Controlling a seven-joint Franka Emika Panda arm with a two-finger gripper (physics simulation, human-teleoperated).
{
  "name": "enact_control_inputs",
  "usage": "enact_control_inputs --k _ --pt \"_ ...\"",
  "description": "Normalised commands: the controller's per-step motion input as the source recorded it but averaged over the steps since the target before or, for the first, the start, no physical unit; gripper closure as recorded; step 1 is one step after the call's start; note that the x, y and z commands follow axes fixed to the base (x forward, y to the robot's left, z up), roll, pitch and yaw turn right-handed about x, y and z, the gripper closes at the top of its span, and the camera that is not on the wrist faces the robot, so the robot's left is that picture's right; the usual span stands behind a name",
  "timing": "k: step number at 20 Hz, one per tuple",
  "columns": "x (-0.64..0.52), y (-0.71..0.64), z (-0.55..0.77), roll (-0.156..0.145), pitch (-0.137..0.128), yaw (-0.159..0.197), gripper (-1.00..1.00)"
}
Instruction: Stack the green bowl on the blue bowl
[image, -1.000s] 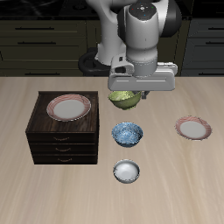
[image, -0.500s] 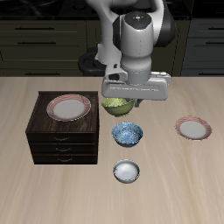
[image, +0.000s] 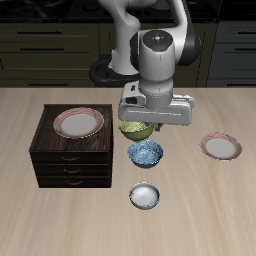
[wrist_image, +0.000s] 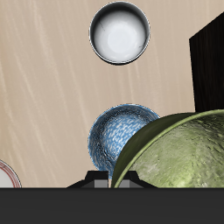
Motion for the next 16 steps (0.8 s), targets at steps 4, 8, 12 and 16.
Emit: enact_control_inputs --k 4,8,12,16 --pt "0.01 0.01 -0.2 -0.003 0.011 -0.002 1.0" --pt "0.25 0.04 -0.46 -0.009 0.075 0.004 1.0" --pt "0.11 0.03 -0.25 -0.013 0.05 -0.014 1.0" --pt "-0.15 0.22 -0.3 0.035 0.093 -0.018 1.0"
